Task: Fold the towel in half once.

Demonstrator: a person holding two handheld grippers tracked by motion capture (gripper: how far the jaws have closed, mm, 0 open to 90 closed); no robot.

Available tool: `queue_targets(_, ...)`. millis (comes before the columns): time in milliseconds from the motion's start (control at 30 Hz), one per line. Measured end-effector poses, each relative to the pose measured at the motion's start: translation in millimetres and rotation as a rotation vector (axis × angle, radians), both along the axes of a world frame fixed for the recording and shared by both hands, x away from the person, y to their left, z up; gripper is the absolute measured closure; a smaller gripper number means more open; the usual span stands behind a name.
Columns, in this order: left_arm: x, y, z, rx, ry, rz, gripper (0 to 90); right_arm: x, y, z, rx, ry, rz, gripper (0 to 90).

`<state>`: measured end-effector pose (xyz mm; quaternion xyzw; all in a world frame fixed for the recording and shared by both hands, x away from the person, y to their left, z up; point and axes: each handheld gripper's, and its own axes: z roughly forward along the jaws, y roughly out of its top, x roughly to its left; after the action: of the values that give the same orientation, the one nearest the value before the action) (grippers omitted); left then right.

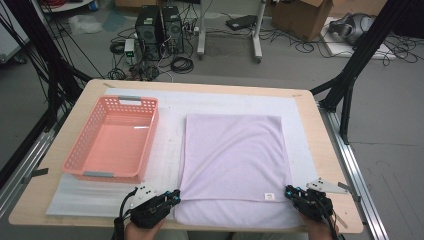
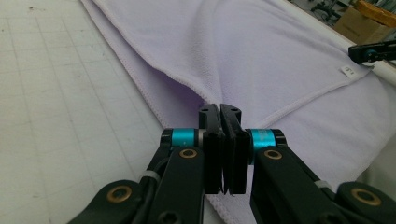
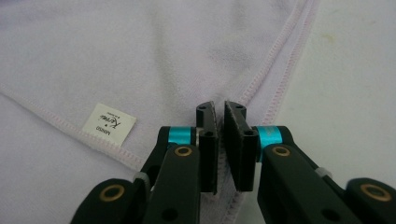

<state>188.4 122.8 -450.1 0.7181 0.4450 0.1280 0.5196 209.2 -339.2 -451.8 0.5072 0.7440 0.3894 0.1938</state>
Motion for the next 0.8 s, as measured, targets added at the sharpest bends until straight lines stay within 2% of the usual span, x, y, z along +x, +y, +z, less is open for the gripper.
queue_targets(67,-0.7,0.0,0.9,-0.009,-0.004,0.001,87.4,-1.4,1.8,0.9,-0.028,-0.016,0.005,86.1)
queue_targets(100,-1.2,0.4,1.6,-0.015,-0.008,-0.001,87.4,-2.4,1.8,1.7,-0.026,-0.017,0.003,86.5)
queue_targets(300,-4.5,5.2,6.0,-0.042,-0.004,-0.011,87.6,-16.0,-6.1,13.6,0.024,-0.035,0.004,87.2)
queue_targets(433,-14.4,10.6,8.8,-0.059,-0.005,-0.019,87.6,-32.0,-12.2,25.9,0.034,-0.045,0.007,87.4)
queue_targets(500,-20.8,11.8,9.2,-0.057,-0.005,-0.026,87.6,-38.3,-15.6,28.9,0.051,-0.044,0.008,87.4)
queue_targets(600,-30.7,11.0,8.3,-0.041,-0.003,-0.045,87.6,-47.8,-15.7,28.7,0.039,-0.029,0.016,87.4)
queue_targets(800,-46.1,9.8,3.7,-0.011,0.013,-0.077,87.6,-67.6,-17.9,26.6,0.01,-0.03,0.036,87.4)
